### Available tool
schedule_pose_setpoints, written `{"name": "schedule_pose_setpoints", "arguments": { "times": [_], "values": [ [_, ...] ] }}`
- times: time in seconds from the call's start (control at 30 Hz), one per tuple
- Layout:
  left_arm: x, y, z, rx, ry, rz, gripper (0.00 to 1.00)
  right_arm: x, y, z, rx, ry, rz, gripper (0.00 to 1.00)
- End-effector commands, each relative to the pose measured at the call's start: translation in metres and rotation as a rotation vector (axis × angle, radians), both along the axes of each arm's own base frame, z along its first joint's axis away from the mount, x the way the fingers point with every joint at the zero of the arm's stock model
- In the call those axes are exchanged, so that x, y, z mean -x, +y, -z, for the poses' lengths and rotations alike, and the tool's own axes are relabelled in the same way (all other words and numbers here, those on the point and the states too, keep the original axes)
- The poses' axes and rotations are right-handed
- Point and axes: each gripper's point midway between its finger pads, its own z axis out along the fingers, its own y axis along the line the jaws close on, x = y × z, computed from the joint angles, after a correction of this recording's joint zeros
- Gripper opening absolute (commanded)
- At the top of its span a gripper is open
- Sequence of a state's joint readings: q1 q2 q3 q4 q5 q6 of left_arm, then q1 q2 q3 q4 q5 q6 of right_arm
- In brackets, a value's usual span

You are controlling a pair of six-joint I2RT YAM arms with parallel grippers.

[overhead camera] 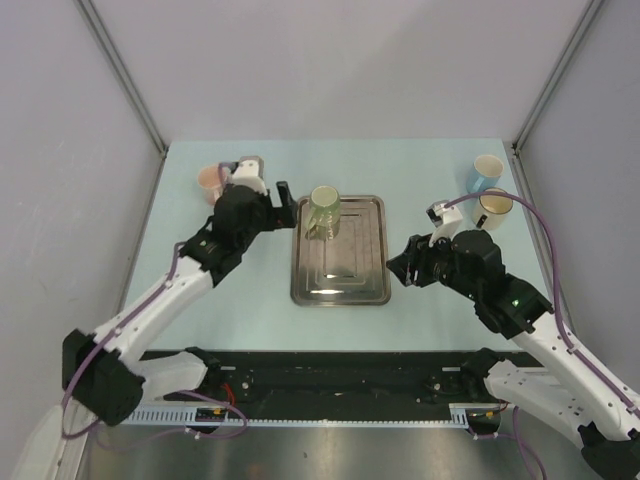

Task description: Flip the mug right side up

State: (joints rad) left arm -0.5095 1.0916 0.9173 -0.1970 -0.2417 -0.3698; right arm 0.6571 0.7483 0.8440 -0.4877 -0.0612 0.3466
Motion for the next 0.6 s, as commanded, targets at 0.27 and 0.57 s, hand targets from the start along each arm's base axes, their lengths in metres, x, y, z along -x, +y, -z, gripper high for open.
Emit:
{"name": "schedule_pose_setpoints", "arguments": {
  "times": [0.27, 0.57],
  "values": [
    [-0.058, -0.095, 0.048, -0.193, 0.159, 0.447, 1.00, -0.005, -0.003, -0.011, -0.008, 0.007, 0.045, 0.51],
    [-0.090, -0.081, 0.098, -0.187, 0.330, 0.485, 0.93, -0.013, 0.001, 0.002, 0.042, 0.037, 0.041, 0.51]
  ]
}}
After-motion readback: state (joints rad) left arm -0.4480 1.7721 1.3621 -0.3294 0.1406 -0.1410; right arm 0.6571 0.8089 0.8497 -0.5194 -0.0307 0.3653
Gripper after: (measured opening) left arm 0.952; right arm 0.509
